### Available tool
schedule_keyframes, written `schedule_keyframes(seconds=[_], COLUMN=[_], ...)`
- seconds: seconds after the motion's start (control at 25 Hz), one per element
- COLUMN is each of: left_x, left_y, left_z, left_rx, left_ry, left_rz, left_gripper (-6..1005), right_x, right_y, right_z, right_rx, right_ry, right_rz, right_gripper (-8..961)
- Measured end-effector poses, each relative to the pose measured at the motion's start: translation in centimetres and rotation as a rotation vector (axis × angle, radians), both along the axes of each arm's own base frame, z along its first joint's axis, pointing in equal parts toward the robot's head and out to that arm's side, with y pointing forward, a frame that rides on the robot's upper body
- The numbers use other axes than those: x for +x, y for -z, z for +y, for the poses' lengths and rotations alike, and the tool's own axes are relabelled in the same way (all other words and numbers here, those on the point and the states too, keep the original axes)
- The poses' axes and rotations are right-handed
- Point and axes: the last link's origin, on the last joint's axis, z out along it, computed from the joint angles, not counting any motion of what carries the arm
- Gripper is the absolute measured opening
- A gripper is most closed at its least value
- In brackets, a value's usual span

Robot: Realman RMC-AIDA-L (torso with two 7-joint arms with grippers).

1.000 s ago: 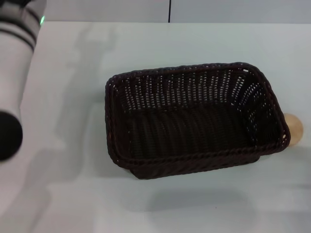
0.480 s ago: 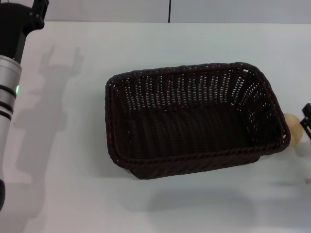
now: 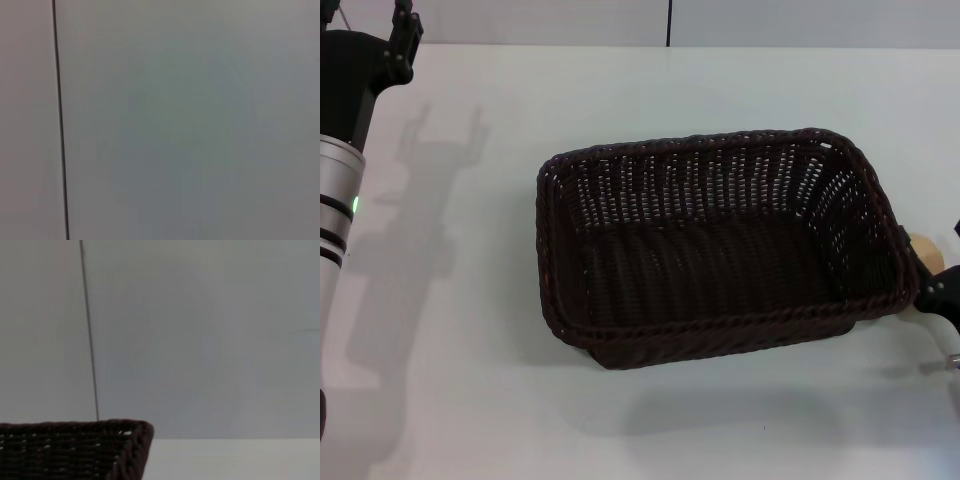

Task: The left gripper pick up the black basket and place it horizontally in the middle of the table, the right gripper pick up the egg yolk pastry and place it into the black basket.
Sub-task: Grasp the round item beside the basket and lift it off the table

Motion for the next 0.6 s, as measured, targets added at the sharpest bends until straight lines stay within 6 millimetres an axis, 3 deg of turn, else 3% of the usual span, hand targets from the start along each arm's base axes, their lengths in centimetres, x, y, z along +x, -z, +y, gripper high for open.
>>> schedule_keyframes(seconds=[0.4, 0.6], left_x=[0.69, 0.98], left_y=[0.24, 0.35], left_z=[0.19, 0.22], left_rx=[-0.01, -0.016], left_ry=[0.027, 0.039], left_rz=[0.006, 0.013], left_gripper=[695, 695], right_x=[0.12, -0.01], right_y=[0.66, 0.83], right_z=[0.55, 0.78], right_rx=[-0.04, -0.057], right_ry=[0.028, 0.02], right_rz=[0.0, -0.004], right_gripper=[819, 729])
